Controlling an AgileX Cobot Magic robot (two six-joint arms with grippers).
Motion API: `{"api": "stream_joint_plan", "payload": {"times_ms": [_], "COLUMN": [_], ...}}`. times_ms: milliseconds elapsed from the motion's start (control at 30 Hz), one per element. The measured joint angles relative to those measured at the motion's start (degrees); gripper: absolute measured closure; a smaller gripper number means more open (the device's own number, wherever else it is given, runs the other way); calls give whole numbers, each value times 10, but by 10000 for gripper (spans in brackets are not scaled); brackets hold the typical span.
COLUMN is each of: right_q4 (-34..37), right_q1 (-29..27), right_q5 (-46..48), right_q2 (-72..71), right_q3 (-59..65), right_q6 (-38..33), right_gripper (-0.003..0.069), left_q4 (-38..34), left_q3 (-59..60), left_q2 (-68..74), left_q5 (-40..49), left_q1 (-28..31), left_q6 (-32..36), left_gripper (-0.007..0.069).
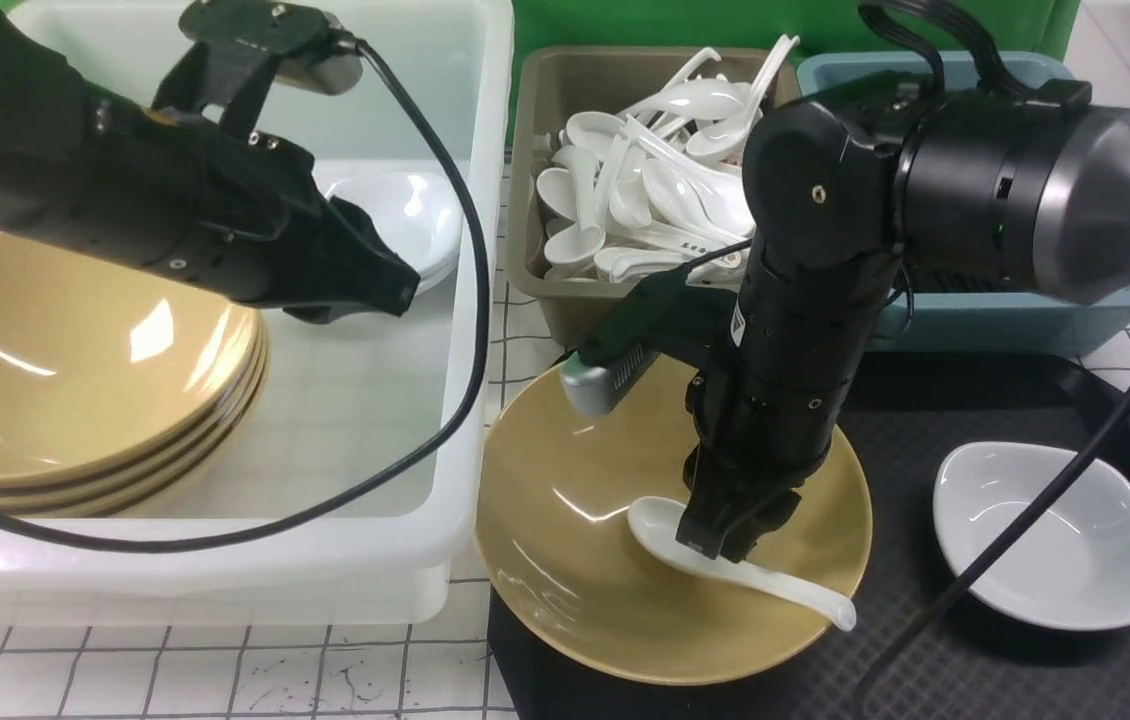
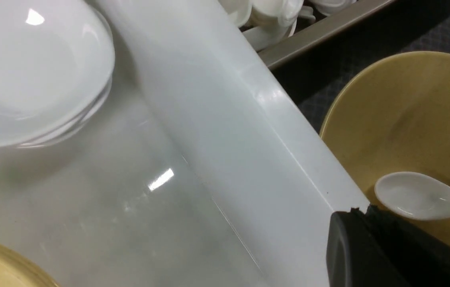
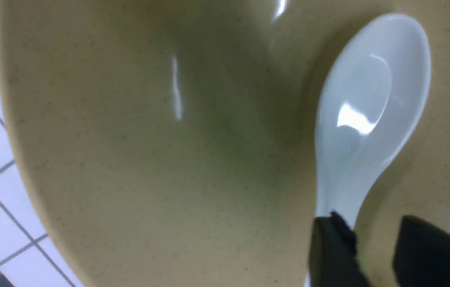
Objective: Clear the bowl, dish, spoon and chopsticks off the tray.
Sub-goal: Use the right arm to grab the soup spoon in the middle
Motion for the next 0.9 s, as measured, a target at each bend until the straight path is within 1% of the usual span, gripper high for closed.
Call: {"api": "stream_joint_plan", "payload": {"times_ms": [33,67,233,333,400,467,533,567,600,633,900], "right_q4": [0,-1,-2,-2,-2,-1,-1,-2,-2,-2,-10], "right_q1": [0,0,0,0,0,0,1,1,1,1,-10], "right_q5": [0,0,0,0,-2,-9,-9,-8,-8,-7,-2], "right_q2": [0,1,16,39,59,70,71,71,71,72,50], "right_q3": [0,0,0,0,0,0,0,0,0,0,-25], "right_q6": [0,3,3,3,7,13,14,14,14,14,-11], "right_gripper": [310,223,62,52,78,159,221,298,340,424,417], "left_q4": [-1,-2,-4,-6,-12,-16,-16,-17,-17,-18,-18], "left_q3": [0,0,0,1,0,0,0,0,0,0,0], "left_q2": [0,0,0,0,0,0,0,0,0,0,0], "left_q5": [0,0,-2,-3,-4,-4,-4,-5,-6,-8,-10], "left_q1": [0,0,0,0,0,0,0,0,0,0,0], "left_q6": [1,2,6,8,11,13,14,14,14,14,14], "left_gripper": [631,631,631,631,631,631,631,631,631,631,631]}}
